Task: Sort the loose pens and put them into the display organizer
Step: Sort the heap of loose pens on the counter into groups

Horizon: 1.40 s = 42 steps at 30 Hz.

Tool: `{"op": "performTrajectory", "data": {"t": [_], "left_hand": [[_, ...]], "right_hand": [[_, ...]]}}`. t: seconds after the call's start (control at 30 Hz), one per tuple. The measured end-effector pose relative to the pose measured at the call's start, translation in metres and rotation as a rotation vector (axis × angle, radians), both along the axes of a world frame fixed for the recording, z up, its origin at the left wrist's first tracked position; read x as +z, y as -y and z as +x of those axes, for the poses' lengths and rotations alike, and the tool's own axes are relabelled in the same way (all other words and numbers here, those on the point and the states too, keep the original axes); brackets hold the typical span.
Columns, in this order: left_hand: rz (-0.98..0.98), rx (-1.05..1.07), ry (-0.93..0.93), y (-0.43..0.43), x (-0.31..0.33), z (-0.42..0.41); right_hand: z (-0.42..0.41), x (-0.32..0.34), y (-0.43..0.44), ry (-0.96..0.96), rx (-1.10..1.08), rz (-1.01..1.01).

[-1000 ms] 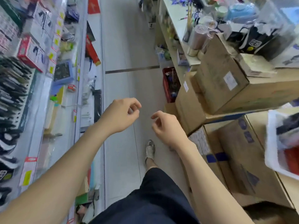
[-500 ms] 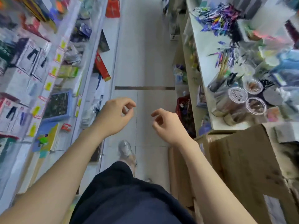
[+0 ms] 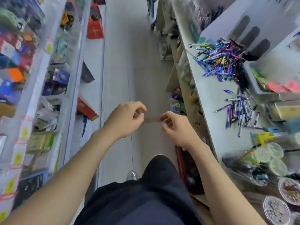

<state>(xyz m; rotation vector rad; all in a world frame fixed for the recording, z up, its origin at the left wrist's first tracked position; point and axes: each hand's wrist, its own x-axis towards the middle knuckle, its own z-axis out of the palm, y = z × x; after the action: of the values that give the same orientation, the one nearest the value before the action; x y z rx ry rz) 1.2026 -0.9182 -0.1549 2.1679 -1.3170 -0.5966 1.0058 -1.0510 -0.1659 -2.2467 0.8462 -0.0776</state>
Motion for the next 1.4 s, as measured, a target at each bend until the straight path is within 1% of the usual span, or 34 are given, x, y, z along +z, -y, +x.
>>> {"op": "performTrajectory", "data": {"t": [0.1,0.2,0.3,0.5,0.6,0.73,0.87,1.0,1.17,1.3,1.4], "left_hand": [[-0.004,-0.050,0.014,0.080,0.001,0.048],[0.011,-0.092,0.054,0.166,-0.004,0.097],[0.016,-0.092,0.065,0.252,-0.001,0.143],[0.017,-0.090,0.072,0.395,0.020,0.226],[0.003,-0.074,0.041,0.453,0.019,0.268],[-0.006,-0.110,0.019,0.534,0.005,0.328],[-0.013,-0.235,0.010,0.624,-0.010,0.382],[0.049,-0.461,0.017,0.711,-0.017,0.413],[0.189,-0.830,0.085,0.792,-0.026,0.406],[0.237,-1.022,0.158,0.822,-0.044,0.374],[0.256,-1.110,0.140,0.823,-0.052,0.339]], "right_hand": [[0.041,-0.006,0.070,0.029,-0.053,0.031],[0.091,-0.020,0.149,0.048,-0.089,0.009],[0.142,-0.027,0.232,0.062,-0.097,0.006],[0.241,-0.015,0.380,0.061,-0.105,0.005],[0.288,-0.007,0.440,0.047,-0.107,-0.003],[0.342,-0.015,0.513,0.048,-0.220,-0.001],[0.385,-0.034,0.576,0.007,-0.344,0.008],[0.411,-0.033,0.622,-0.027,-0.493,0.057],[0.408,-0.033,0.648,-0.066,-0.721,0.113],[0.385,-0.038,0.634,-0.065,-0.918,0.163],[0.363,-0.044,0.609,-0.048,-1.110,0.212]]}}
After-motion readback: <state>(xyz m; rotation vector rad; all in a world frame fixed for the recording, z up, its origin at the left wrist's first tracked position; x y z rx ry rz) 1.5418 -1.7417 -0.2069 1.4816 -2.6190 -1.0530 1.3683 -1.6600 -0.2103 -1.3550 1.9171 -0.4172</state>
